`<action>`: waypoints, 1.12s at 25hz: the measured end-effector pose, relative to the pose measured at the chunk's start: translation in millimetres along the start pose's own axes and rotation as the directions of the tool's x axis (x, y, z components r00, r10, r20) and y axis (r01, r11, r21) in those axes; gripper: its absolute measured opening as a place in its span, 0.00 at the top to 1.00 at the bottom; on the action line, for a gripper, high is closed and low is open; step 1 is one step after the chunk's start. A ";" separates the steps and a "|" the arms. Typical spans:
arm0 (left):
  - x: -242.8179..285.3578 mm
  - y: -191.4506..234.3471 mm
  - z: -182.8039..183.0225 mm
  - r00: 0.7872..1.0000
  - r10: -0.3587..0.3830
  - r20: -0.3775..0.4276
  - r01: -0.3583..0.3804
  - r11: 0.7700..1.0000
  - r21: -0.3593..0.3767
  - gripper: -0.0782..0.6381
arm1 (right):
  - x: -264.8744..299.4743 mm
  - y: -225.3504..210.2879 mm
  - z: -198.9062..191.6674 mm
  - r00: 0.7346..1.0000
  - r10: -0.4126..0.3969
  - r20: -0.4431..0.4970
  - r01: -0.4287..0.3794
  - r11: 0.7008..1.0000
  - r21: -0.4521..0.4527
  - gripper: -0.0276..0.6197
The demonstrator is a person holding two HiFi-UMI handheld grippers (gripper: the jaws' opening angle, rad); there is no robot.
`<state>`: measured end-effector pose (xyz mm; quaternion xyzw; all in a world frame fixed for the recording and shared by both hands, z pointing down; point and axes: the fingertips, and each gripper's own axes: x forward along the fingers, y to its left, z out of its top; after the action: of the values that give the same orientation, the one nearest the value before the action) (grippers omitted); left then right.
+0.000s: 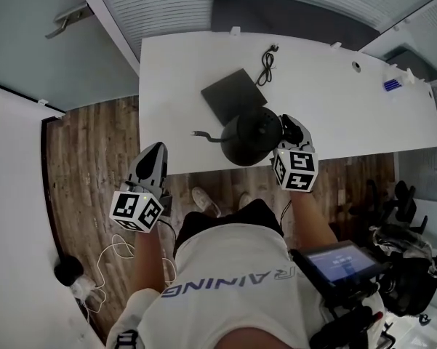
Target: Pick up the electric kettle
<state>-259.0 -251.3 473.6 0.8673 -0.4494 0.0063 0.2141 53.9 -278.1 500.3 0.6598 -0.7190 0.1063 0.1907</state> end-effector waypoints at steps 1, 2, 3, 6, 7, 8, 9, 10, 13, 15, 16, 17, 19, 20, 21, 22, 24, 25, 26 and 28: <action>-2.1 -3.9 0.4 1.000 0.002 0.004 -0.002 1.000 0.007 0.87 | -7.5 0.3 -0.8 1.000 0.009 0.003 -0.009 1.000 0.006 0.91; -4.0 -8.6 0.8 1.000 0.004 0.006 -0.004 1.000 0.017 0.87 | -15.1 -0.5 -1.1 1.000 0.016 0.008 -0.016 1.000 0.012 0.91; -5.3 -13.6 1.2 1.000 0.007 0.009 -0.007 1.000 0.027 0.87 | -22.5 -2.5 -0.8 1.000 0.023 0.014 -0.023 1.000 0.017 0.91; -8.4 -31.5 2.0 1.000 0.019 0.022 -0.020 0.999 0.042 0.87 | -42.6 -13.3 0.6 0.999 0.034 0.033 -0.035 0.999 0.013 0.91; -9.4 -39.2 1.5 0.999 0.025 0.027 -0.026 0.999 0.046 0.87 | -48.9 -17.9 0.9 0.999 0.038 0.037 -0.038 0.999 0.008 0.91; -10.0 -48.7 0.4 0.999 0.029 0.032 -0.030 0.998 0.051 0.87 | -55.1 -23.2 1.3 0.998 0.042 0.042 -0.042 0.999 0.003 0.91; -9.8 -60.4 -1.5 0.999 0.028 0.036 -0.031 0.998 0.057 0.87 | -61.4 -29.1 1.9 0.998 0.047 0.046 -0.047 0.999 -0.001 0.91; -8.9 -73.7 -4.2 0.999 0.024 0.039 -0.026 0.998 0.063 0.87 | -67.9 -35.4 2.1 0.997 0.052 0.051 -0.052 0.999 -0.004 0.91; -5.9 -115.1 -15.0 0.999 0.004 0.045 -0.007 0.998 0.069 0.87 | -88.0 -55.6 -0.7 0.996 0.064 0.059 -0.064 0.998 -0.005 0.91; -7.5 -140.4 -21.8 0.999 -0.004 0.052 0.000 0.998 0.069 0.87 | -101.1 -68.9 -3.9 0.996 0.069 0.060 -0.069 0.998 -0.009 0.91; -9.5 -151.7 -25.1 0.999 -0.004 0.054 0.000 0.998 0.071 0.87 | -107.3 -75.2 -5.7 0.996 0.073 0.060 -0.072 0.997 -0.014 0.91; -11.8 -162.1 -28.5 0.998 -0.001 0.056 -0.003 0.997 0.072 0.87 | -113.1 -81.6 -7.6 0.995 0.077 0.059 -0.076 0.997 -0.020 0.91; -17.7 -181.3 -36.4 0.998 0.011 0.060 -0.015 0.998 0.069 0.87 | -124.7 -94.6 -11.9 0.995 0.086 0.057 -0.084 0.996 -0.029 0.91; -21.5 -190.2 -40.8 0.998 0.018 0.062 -0.022 0.998 0.066 0.87 | -130.6 -100.7 -14.4 0.994 0.090 0.058 -0.088 0.996 -0.031 0.91; -25.4 -198.5 -45.4 0.998 0.025 0.063 -0.029 0.998 0.063 0.87 | -136.5 -106.4 -17.1 0.994 0.094 0.059 -0.092 0.995 -0.032 0.91; -29.4 -206.2 -49.9 0.998 0.032 0.062 -0.036 0.997 0.061 0.87 | -142.1 -111.4 -19.7 0.993 0.097 0.061 -0.095 0.995 -0.033 0.91; -36.6 -220.1 -57.4 0.997 0.044 0.059 -0.048 0.997 0.063 0.87 | -152.6 -120.0 -24.7 0.993 0.102 0.066 -0.100 0.994 -0.034 0.91; -40.0 -226.4 -60.0 0.997 0.049 0.059 -0.053 0.997 0.064 0.87 | -157.7 -123.6 -27.3 0.992 0.106 0.067 -0.104 0.994 -0.032 0.91; -43.1 -232.1 -61.3 0.997 0.052 0.059 -0.056 0.996 0.066 0.87 | -162.5 -126.7 -29.8 0.992 0.110 0.068 -0.108 0.994 -0.028 0.91; -47.7 -240.6 -60.9 0.996 0.057 0.064 -0.062 0.995 0.073 0.87 | -170.9 -131.2 -33.1 0.991 0.115 0.073 -0.114 0.993 -0.019 0.91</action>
<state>-88.2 -70.0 431.2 0.8606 -0.4810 0.0027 0.1672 197.8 -123.4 446.5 0.6194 -0.7631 0.0874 0.1625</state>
